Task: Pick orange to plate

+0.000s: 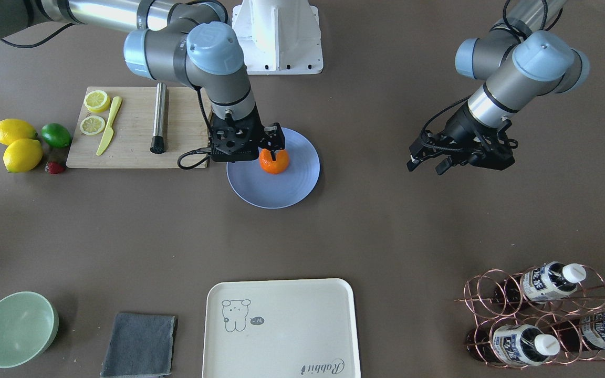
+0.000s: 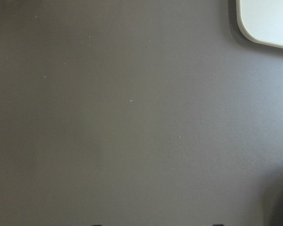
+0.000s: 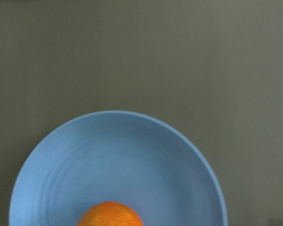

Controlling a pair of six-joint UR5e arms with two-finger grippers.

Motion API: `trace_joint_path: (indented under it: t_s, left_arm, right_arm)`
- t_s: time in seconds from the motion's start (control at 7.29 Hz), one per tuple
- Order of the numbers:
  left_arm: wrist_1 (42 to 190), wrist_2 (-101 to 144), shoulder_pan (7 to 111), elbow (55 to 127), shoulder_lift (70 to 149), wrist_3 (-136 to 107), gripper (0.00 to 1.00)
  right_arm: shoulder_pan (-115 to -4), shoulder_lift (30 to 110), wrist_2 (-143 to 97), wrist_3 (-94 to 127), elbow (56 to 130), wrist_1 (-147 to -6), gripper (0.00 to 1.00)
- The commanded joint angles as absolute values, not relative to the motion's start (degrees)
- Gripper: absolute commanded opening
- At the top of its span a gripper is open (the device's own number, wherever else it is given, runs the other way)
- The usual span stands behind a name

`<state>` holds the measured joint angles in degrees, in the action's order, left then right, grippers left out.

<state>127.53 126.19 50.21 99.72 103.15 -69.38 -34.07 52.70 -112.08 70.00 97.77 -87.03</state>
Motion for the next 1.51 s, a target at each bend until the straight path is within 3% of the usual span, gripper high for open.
trace_joint_path:
  t_s: [0.0, 0.27, 0.41, 0.55, 0.96, 1.37]
  left_arm:
    - [127.2, 134.1, 58.2, 100.8, 101.3, -64.6, 0.85]
    - [127.0, 143.3, 69.5, 100.6, 93.7, -48.7, 0.87]
    - [123.3, 146.1, 74.7, 100.7, 91.2, -39.7, 0.96]
    - [115.2, 146.8, 79.7, 100.8, 91.1, -28.4, 0.96]
    - [90.6, 140.1, 91.1, 102.5, 92.0, 4.7, 0.97]
    - [77.2, 134.6, 96.9, 106.2, 91.2, 14.8, 0.98]
  right_arm:
    - [-46.3, 63.7, -119.0, 51.6, 110.3, -95.2, 1.0]
    - [-59.5, 75.6, -126.6, 29.4, 111.2, -95.1, 1.0]
    - [-66.9, 80.9, -129.6, 15.5, 110.4, -95.5, 1.0]
    - [-75.1, 84.9, -132.9, 3.5, 107.6, -95.5, 1.0]
    - [-92.1, 86.8, -134.6, -23.8, 94.1, -95.6, 1.0]
    - [-96.8, 87.8, -133.2, -28.6, 88.2, -95.0, 1.0]
